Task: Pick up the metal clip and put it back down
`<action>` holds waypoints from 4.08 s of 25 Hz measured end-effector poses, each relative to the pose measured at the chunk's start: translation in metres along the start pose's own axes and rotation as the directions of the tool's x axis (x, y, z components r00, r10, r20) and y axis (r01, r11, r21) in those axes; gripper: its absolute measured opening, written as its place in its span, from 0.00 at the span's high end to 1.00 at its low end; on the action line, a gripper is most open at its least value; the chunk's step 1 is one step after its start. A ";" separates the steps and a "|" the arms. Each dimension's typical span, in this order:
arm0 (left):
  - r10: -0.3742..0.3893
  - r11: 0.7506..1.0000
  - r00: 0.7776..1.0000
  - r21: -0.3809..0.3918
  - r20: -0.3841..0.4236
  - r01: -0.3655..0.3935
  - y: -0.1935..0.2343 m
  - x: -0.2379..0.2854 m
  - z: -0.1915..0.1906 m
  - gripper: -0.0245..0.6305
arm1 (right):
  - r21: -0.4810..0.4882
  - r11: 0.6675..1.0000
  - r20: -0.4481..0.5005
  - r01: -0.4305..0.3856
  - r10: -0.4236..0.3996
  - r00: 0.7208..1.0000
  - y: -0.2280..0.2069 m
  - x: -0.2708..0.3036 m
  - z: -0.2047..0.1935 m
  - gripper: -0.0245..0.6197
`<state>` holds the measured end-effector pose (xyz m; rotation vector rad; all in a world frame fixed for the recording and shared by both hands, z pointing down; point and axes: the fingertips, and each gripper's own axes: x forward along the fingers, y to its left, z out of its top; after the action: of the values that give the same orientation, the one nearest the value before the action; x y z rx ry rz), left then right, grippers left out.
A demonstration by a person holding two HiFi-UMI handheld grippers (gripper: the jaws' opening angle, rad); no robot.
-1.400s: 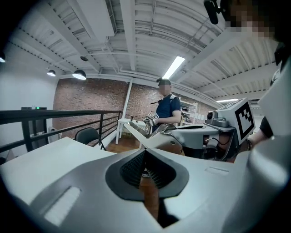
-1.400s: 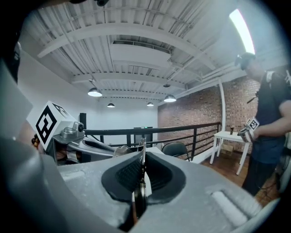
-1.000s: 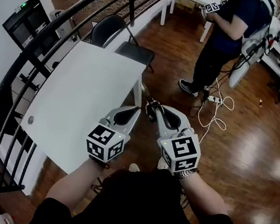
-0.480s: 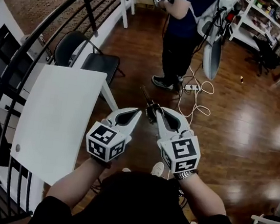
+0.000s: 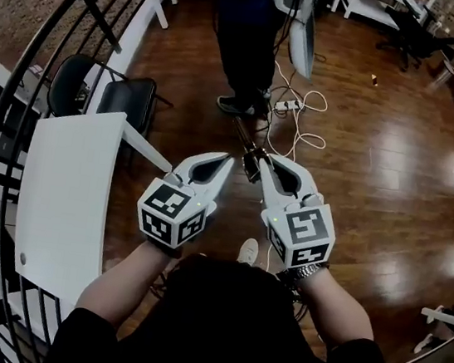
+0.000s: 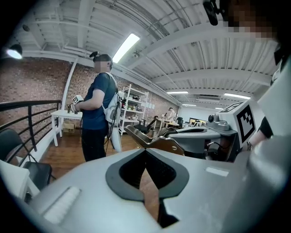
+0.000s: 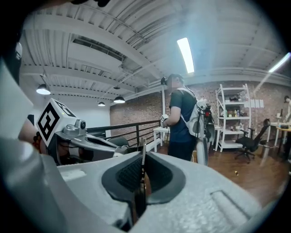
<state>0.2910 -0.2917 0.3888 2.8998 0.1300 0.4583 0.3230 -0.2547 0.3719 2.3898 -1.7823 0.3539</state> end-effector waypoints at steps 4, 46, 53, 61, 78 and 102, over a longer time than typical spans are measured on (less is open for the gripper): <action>-0.079 0.997 0.996 0.009 -0.036 0.080 -0.024 0.024 -0.007 0.94 | 0.027 0.997 -0.018 0.076 -0.076 0.997 -0.025 -0.018 -0.013 0.97; -0.697 0.644 0.663 0.168 -0.273 0.746 -0.349 0.086 -0.070 0.94 | 0.221 0.645 -0.061 0.731 -0.739 0.671 -0.125 -0.335 -0.103 0.97; -0.722 0.576 0.592 0.162 -0.359 0.801 -0.463 0.130 -0.089 0.94 | 0.268 0.570 -0.099 0.777 -0.786 0.611 -0.182 -0.436 -0.139 0.97; -0.739 0.520 0.539 0.166 -0.404 0.838 -0.582 0.149 -0.118 0.94 | 0.295 0.502 -0.121 0.813 -0.825 0.553 -0.215 -0.551 -0.182 0.97; -0.818 0.213 0.260 0.150 -0.513 0.965 -0.811 0.148 -0.179 0.94 | 0.344 0.175 -0.200 0.922 -0.946 0.254 -0.232 -0.777 -0.257 0.97; -0.709 -0.338 -0.319 -0.093 -0.629 0.936 -1.038 0.147 -0.253 0.94 | 0.276 -0.438 -0.449 0.856 -0.846 -0.288 -0.239 -0.993 -0.334 0.97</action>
<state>0.2940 0.7850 0.4475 1.5692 2.8154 0.7159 0.2478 0.8151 0.4334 3.0304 1.1800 0.5826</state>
